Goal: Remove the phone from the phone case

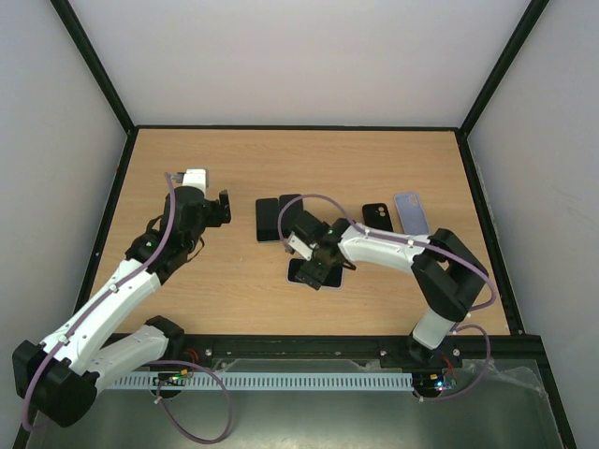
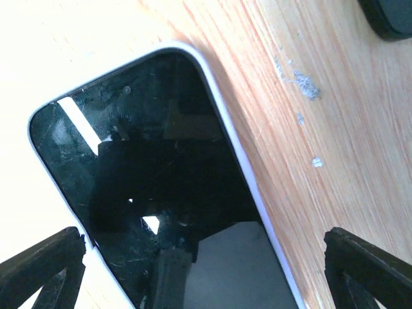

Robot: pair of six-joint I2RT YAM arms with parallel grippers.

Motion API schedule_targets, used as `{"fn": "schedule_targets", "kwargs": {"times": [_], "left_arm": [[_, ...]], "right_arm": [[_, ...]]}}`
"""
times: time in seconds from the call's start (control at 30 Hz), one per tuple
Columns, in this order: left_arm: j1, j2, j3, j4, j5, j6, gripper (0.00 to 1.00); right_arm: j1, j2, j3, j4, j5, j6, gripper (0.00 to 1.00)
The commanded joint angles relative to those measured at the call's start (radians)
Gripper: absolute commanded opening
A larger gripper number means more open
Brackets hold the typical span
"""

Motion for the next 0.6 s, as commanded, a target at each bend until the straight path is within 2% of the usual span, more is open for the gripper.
{"fn": "schedule_targets", "kwargs": {"times": [0.0, 0.43, 0.57], "left_arm": [[0.006, -0.013, 0.015, 0.006, 0.015, 0.011, 0.92], [0.006, -0.016, 0.015, 0.009, 0.033, 0.014, 0.92], [0.006, -0.014, 0.014, 0.010, 0.040, 0.016, 0.92]], "right_arm": [[-0.049, -0.035, 0.055, -0.101, -0.140, -0.087, 0.98], [-0.111, -0.032, 0.091, -0.194, -0.151, -0.377, 0.97], [-0.126, 0.003, 0.099, -0.205, -0.154, -0.417, 0.97]]}}
